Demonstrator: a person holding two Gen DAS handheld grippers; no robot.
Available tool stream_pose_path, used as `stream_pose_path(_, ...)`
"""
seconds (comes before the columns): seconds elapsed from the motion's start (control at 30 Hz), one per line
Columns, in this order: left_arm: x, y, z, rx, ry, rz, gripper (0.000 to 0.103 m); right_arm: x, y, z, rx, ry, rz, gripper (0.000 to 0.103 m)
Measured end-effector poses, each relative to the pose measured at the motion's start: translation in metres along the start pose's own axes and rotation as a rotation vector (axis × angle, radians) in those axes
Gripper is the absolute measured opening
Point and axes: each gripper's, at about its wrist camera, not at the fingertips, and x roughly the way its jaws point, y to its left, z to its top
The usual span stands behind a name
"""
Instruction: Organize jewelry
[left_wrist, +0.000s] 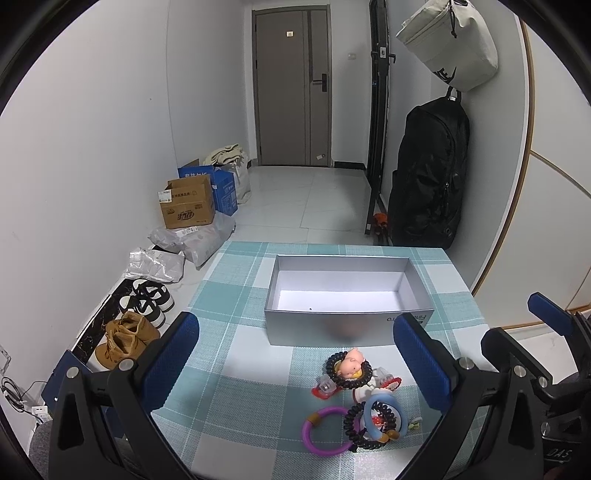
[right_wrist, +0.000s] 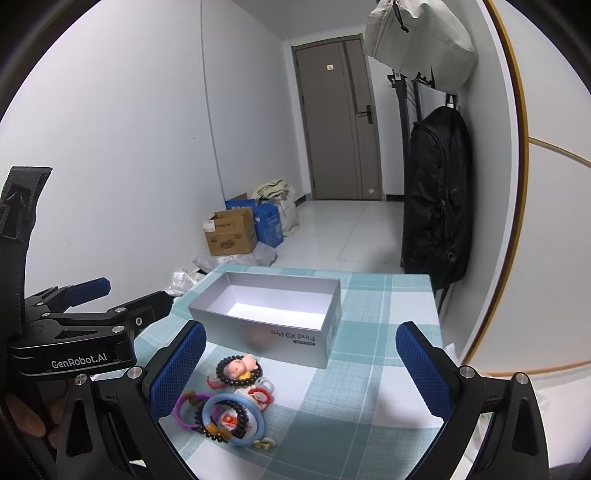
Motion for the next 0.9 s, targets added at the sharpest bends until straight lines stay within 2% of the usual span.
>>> stream_pose_path(0.9, 0.0070, 0.0013, -0.0021, -0.008, 0.023, -0.004, 0.102, 0.0003, -0.0005, 0.0006, 0.002, 0.004, 0.002, 0.103)
